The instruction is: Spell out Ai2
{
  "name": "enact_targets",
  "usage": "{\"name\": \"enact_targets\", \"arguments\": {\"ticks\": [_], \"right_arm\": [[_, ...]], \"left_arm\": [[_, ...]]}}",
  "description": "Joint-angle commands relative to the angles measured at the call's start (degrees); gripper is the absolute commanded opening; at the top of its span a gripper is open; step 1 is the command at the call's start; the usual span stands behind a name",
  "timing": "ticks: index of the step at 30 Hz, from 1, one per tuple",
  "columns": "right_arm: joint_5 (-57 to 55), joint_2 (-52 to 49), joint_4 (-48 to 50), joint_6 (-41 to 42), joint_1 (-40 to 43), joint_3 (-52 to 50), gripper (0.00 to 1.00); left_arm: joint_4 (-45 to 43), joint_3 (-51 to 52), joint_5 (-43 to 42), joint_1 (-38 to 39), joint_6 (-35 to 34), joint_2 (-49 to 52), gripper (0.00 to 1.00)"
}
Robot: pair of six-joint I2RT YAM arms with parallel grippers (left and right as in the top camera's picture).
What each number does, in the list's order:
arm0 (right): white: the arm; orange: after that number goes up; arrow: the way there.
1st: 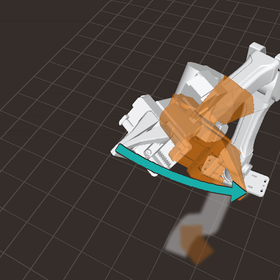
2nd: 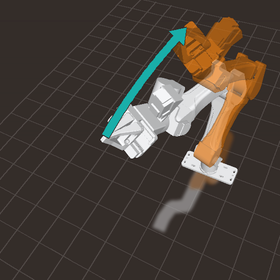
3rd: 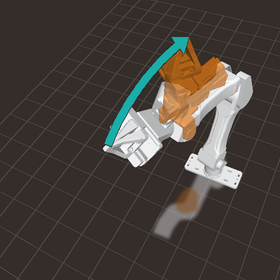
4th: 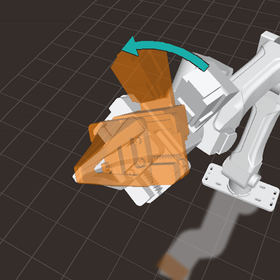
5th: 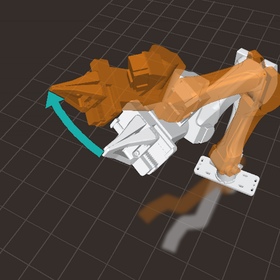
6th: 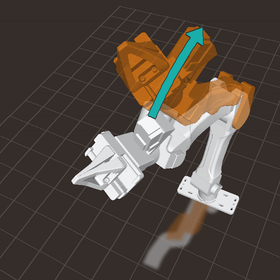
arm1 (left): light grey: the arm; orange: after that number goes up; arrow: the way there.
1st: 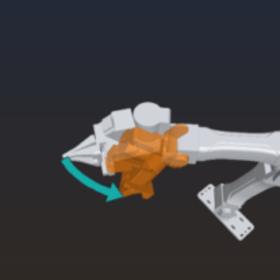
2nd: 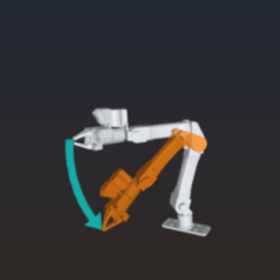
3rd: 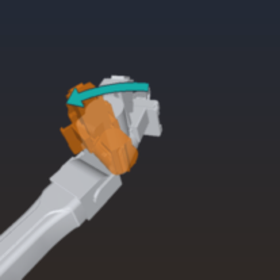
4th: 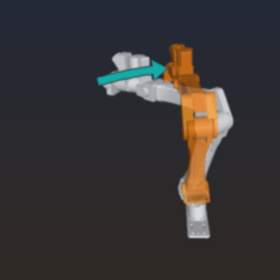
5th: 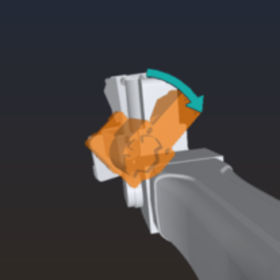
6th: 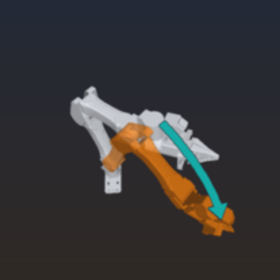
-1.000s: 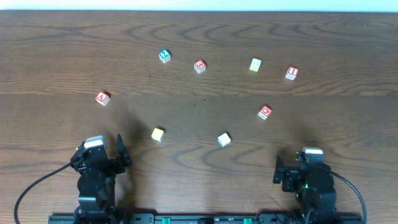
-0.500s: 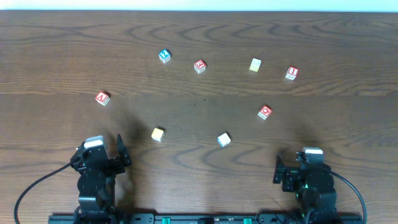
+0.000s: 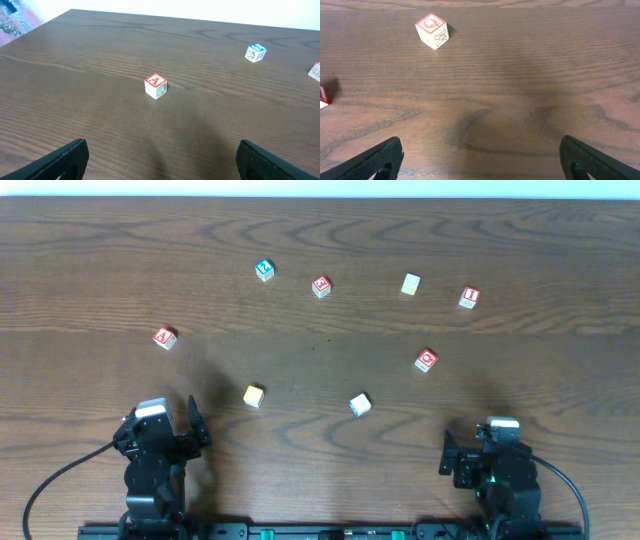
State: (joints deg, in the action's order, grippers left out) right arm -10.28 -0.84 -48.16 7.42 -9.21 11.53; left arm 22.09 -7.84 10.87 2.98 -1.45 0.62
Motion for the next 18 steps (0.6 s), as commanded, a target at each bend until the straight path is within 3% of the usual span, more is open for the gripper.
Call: {"name": "enact_targets", "arguments": {"ticks": [1,18], "right_arm": [[0.02,0.50,-0.07,0.87,0.52,-0.76,0.99],[2.89,0.50,1.40,0.90,0.52,-0.76,0.99]], "left_arm": [[0.17,1.27,-0.02,-0.35,0.20,-0.37,0.95],[0.17,1.27,-0.02,-0.35,0.20,-0.37,0.95]]}}
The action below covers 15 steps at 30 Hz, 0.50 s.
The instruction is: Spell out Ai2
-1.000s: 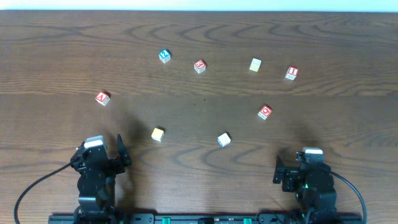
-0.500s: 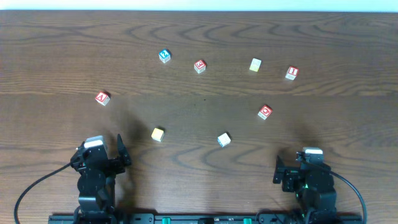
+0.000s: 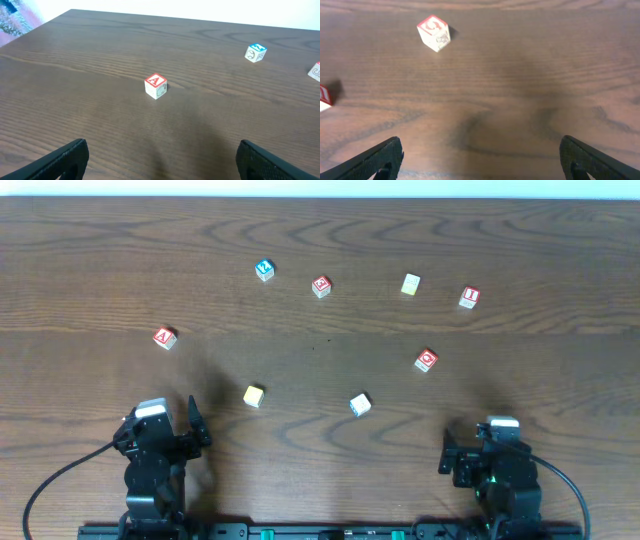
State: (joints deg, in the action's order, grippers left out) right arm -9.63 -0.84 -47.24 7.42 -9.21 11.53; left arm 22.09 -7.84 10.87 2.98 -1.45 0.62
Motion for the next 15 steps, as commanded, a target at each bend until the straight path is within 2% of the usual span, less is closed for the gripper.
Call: {"name": "enact_targets", "arguments": {"ticks": [1,11,15], "right_arm": [[3.21,0.50,0.59,0.90,0.52,-0.76,0.99],[5.84,0.50,0.55,0.87,0.52,-0.76,0.99],[7.02,0.50,7.91,1.95,0.52,-0.76,0.99]], "left_arm": [[0.17,1.27,-0.02,-0.35,0.20,-0.37,0.95],[0.17,1.27,-0.02,-0.35,0.20,-0.37,0.95],[0.17,1.27,-0.02,-0.35,0.22,-0.37,0.95]]}}
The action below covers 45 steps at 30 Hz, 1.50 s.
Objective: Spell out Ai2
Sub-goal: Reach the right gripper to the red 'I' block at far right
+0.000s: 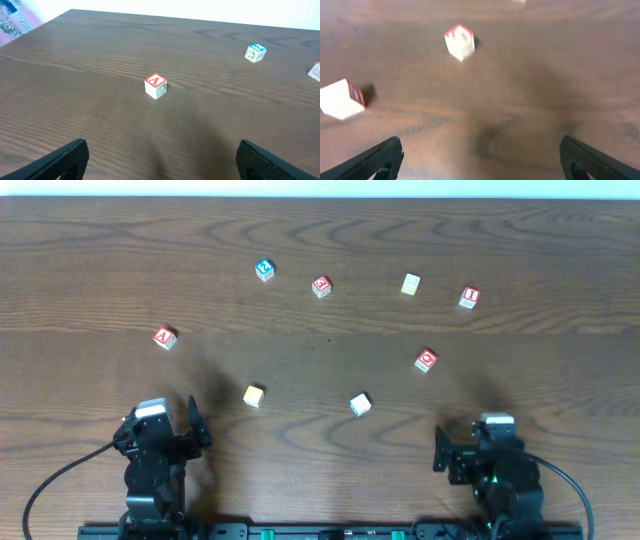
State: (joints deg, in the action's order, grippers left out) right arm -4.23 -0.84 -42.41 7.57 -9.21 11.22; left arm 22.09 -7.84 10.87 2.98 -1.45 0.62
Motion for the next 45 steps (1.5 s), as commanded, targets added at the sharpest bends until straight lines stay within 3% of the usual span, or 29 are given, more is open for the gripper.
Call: {"name": "enact_targets", "arguments": {"ticks": [1,6,10,16,22,29,37,45], "right_arm": [[2.89,0.50,6.19,2.25,0.52,-0.46,0.99],[9.03,-1.14,27.65,5.38,0.52,0.17,0.99],[8.72,-10.73,34.01,5.79,0.66,7.21,0.99],[5.68,-37.55,27.34,4.52,0.81,28.94,0.99],[3.54,-58.34,21.99,8.35,3.39,46.97,0.99],[4.31,-77.24,18.12,12.81,8.35,63.30,0.99],[6.21,-93.79,17.18,15.56,12.66,75.32,0.97],[6.23,-109.09,8.68,16.00,14.58,86.14,0.95]], "left_arm": [[0.17,1.25,-0.02,-0.35,0.20,-0.37,0.95],[0.17,1.25,-0.02,-0.35,0.20,-0.37,0.95],[0.17,1.25,-0.02,-0.35,0.20,-0.37,0.95],[0.17,1.27,-0.02,-0.35,0.20,-0.37,0.95],[0.17,1.27,-0.02,-0.35,0.20,-0.37,0.95],[0.17,1.27,-0.02,-0.35,0.20,-0.37,0.95],[0.17,1.27,-0.02,-0.35,0.22,-0.37,0.95],[0.17,1.27,-0.02,-0.35,0.22,-0.37,0.95]]}}
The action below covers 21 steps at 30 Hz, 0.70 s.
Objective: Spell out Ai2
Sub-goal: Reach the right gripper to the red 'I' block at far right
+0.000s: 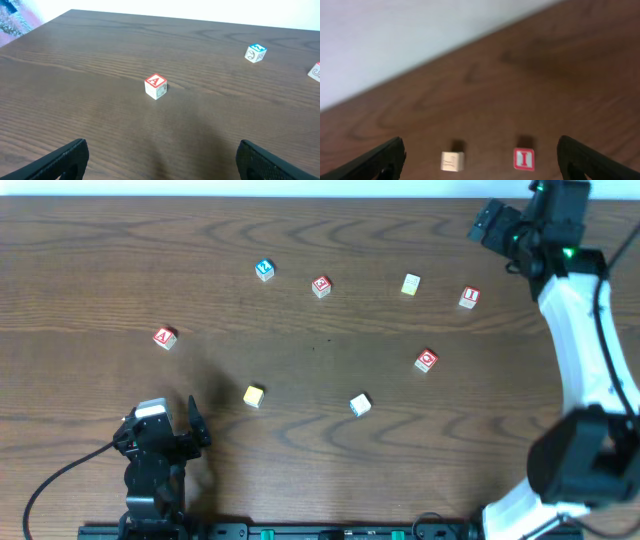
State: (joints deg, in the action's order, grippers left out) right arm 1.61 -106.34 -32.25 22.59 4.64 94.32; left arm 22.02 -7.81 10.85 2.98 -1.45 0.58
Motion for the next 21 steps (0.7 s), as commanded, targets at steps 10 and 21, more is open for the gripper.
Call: {"name": "enact_targets", "arguments": {"ticks": [10,21], "right_arm": [[0.37,-16.41,-7.56,0.96,1.46,7.15,0.91],[0.39,-22.45,-10.38,0.52,1.97,7.15,0.90]], "left_arm": [[0.24,1.25,0.00,-0.35,0.20,-0.33,0.95],[0.24,1.22,0.00,-0.35,0.20,-0.33,0.95]]}}
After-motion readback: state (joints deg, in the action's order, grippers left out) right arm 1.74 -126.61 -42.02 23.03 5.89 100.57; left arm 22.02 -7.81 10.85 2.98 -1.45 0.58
